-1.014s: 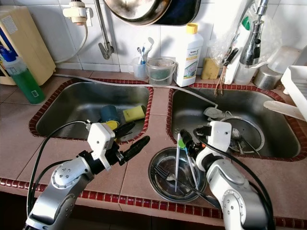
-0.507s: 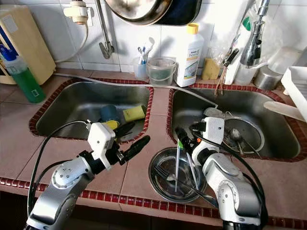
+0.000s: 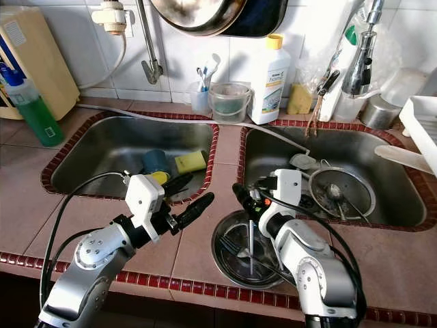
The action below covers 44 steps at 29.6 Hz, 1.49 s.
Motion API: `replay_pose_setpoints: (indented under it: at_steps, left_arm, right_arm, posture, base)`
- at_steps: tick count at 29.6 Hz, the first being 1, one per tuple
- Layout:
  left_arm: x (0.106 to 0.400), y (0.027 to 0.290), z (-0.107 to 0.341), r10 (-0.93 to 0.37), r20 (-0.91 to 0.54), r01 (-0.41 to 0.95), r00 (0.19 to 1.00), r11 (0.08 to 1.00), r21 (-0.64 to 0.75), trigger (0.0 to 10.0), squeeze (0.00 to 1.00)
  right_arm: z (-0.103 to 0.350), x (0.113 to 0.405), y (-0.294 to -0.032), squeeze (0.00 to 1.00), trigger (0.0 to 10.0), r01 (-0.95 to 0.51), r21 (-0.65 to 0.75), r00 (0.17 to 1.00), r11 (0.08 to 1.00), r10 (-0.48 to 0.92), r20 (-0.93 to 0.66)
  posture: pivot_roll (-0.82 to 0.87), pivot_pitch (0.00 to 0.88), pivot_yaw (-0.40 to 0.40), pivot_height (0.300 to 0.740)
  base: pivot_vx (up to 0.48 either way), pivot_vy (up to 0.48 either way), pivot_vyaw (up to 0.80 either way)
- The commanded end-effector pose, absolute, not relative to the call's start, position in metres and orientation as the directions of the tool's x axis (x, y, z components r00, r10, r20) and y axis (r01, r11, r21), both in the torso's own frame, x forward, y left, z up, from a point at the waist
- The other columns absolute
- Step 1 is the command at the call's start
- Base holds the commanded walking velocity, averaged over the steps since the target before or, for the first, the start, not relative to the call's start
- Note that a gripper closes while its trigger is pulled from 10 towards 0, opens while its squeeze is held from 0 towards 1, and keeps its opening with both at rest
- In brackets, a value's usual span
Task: Kitchen organization
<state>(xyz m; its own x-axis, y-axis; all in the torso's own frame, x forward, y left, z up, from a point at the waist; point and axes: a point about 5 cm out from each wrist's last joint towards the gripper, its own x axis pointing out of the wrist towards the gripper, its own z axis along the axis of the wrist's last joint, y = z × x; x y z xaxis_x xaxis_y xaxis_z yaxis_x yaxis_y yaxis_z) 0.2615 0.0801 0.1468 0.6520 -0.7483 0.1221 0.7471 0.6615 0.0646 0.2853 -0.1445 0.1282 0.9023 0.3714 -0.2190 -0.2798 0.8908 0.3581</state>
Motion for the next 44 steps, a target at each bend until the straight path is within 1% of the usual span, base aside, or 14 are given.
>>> replay_pose_setpoints:
  at_steps: [1,9,10,11,12,13,14,22,30,44]
  left_arm:
    - [0.261,0.079,0.149,-0.75,0.123,0.747,0.65,0.66,0.082,10.0,0.0]
    - [0.261,0.078,0.149,-0.751,0.127,0.748,0.648,0.659,0.078,10.0,0.0]
    - [0.261,0.077,0.149,-0.752,0.128,0.749,0.647,0.658,0.077,10.0,0.0]
    - [0.261,0.077,0.149,-0.752,0.128,0.749,0.647,0.658,0.077,10.0,0.0]
    - [0.261,0.077,0.149,-0.752,0.128,0.75,0.646,0.657,0.078,10.0,0.0]
    - [0.261,0.076,0.148,-0.754,0.128,0.751,0.645,0.655,0.076,10.0,0.0]
    - [0.261,0.076,0.148,-0.755,0.128,0.753,0.643,0.653,0.075,10.0,0.0]
    - [0.262,0.073,0.149,-0.762,0.13,0.76,0.634,0.645,0.077,10.0,0.0]
    - [0.262,0.076,0.149,-0.759,0.124,0.756,0.639,0.649,0.08,10.0,0.0]
    - [0.264,0.075,0.15,-0.758,0.129,0.755,0.64,0.651,0.081,10.0,0.0]
  right_arm:
    - [0.127,0.281,-0.144,0.0,10.0,-0.276,0.363,0.898,0.89,0.374,-0.234]
    - [0.118,0.265,-0.141,0.0,10.0,-0.264,0.392,0.883,0.881,0.384,-0.269]
    - [0.118,0.262,-0.14,0.0,8.7,-0.266,0.399,0.882,0.878,0.389,-0.268]
    - [0.118,0.262,-0.141,0.0,7.9,-0.26,0.402,0.882,0.878,0.385,-0.27]
    - [0.118,0.261,-0.141,0.0,7.9,-0.255,0.404,0.883,0.879,0.382,-0.272]
    - [0.118,0.26,-0.142,0.0,4.5,-0.249,0.4,0.885,0.882,0.375,-0.276]
    - [0.118,0.26,-0.143,0.0,0.0,-0.248,0.396,0.887,0.884,0.372,-0.275]
    - [0.122,0.26,-0.15,0.0,0.0,-0.202,0.378,0.911,0.904,0.315,-0.266]
    - [0.123,0.262,-0.153,0.0,0.0,-0.184,0.367,0.92,0.912,0.292,-0.262]
    - [0.127,0.266,-0.161,0.0,0.0,-0.171,0.34,0.93,0.925,0.265,-0.253]
  posture:
    - [-0.25,0.051,0.029,0.74]
    - [-0.26,0.038,0.023,0.74]
    - [-0.26,0.036,0.024,0.74]
    - [-0.26,0.036,0.024,0.74]
    - [-0.26,0.036,0.024,0.74]
    - [-0.27,0.034,0.025,0.74]
    - [-0.27,0.034,0.025,0.74]
    - [-0.28,0.033,0.029,0.74]
    - [-0.28,0.053,0.043,0.74]
    - [-0.28,0.051,0.045,0.74]
  base:
    - [0.0,0.0,0.0]
    - [0.0,0.0,0.0]
    - [0.0,0.0,0.0]
    - [0.0,0.0,0.0]
    - [0.0,0.0,0.0]
    - [0.0,0.0,0.0]
    - [0.0,0.0,0.0]
    - [0.0,0.0,0.0]
    - [0.0,0.0,0.0]
    - [0.0,0.0,0.0]
